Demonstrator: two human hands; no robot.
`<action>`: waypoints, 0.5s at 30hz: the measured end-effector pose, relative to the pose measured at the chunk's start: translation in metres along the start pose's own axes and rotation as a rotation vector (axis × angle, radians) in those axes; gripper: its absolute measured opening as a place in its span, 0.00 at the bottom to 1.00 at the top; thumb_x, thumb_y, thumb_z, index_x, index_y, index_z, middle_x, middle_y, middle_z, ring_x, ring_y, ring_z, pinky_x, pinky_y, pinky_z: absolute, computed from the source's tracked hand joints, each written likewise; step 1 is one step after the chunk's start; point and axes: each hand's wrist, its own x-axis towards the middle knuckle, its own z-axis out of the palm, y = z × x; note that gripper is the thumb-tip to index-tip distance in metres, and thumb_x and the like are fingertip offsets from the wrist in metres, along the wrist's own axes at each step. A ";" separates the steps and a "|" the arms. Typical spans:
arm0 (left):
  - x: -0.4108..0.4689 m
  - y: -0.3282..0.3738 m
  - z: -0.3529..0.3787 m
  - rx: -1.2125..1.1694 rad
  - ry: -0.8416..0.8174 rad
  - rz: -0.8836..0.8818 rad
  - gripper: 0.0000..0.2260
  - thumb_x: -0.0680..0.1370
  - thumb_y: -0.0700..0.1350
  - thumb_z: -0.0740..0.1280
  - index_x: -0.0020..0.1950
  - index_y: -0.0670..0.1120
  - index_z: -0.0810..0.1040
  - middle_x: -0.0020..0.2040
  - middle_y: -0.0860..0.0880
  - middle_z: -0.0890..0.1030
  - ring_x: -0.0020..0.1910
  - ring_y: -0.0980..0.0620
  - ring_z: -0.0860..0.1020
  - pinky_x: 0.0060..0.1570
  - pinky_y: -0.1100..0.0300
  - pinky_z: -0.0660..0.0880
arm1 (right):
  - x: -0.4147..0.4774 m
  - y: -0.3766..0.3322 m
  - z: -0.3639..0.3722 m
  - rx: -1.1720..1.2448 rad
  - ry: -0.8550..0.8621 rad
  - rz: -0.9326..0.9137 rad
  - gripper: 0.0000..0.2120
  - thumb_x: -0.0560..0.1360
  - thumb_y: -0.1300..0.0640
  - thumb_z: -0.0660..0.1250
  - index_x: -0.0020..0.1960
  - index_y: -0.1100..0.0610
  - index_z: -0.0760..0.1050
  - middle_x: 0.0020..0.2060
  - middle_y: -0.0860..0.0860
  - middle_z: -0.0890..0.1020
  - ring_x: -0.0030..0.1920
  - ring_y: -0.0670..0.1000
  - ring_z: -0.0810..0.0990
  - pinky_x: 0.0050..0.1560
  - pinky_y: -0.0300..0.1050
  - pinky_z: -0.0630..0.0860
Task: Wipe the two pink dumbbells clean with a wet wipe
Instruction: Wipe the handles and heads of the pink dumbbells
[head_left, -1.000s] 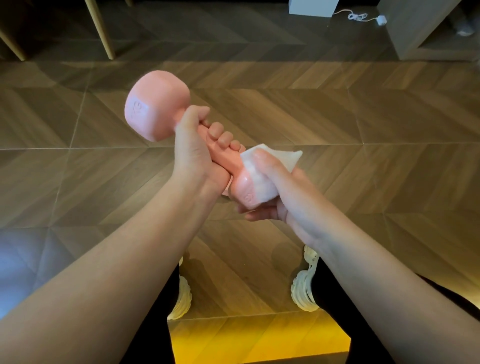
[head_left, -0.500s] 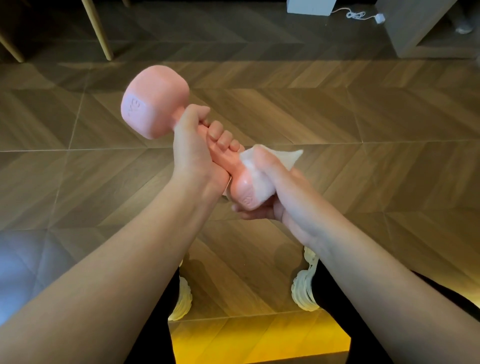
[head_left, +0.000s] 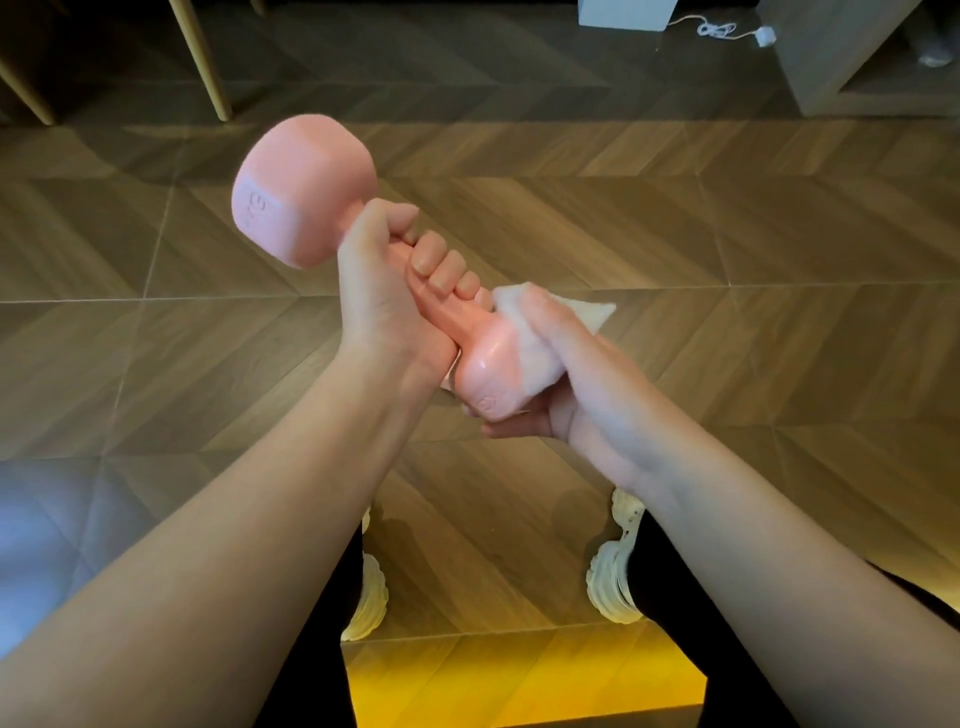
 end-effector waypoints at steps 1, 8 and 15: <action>0.001 0.001 0.000 -0.006 -0.023 -0.002 0.17 0.77 0.42 0.57 0.27 0.49 0.61 0.22 0.53 0.58 0.19 0.54 0.58 0.22 0.65 0.62 | -0.001 -0.003 -0.004 0.051 -0.050 0.044 0.30 0.71 0.37 0.68 0.65 0.56 0.74 0.53 0.66 0.81 0.45 0.58 0.84 0.39 0.51 0.82; 0.001 -0.003 0.000 0.015 0.089 -0.021 0.22 0.77 0.42 0.61 0.22 0.47 0.69 0.22 0.53 0.67 0.18 0.55 0.68 0.24 0.66 0.69 | -0.006 -0.007 -0.019 0.160 -0.262 0.085 0.32 0.72 0.53 0.70 0.72 0.60 0.65 0.63 0.68 0.76 0.52 0.63 0.81 0.43 0.52 0.83; 0.004 -0.004 -0.001 -0.054 0.177 -0.032 0.14 0.78 0.41 0.60 0.33 0.47 0.62 0.22 0.53 0.62 0.16 0.54 0.61 0.21 0.67 0.64 | -0.001 0.001 -0.008 -0.205 0.016 -0.106 0.28 0.69 0.44 0.72 0.66 0.51 0.72 0.55 0.55 0.83 0.51 0.50 0.83 0.44 0.46 0.79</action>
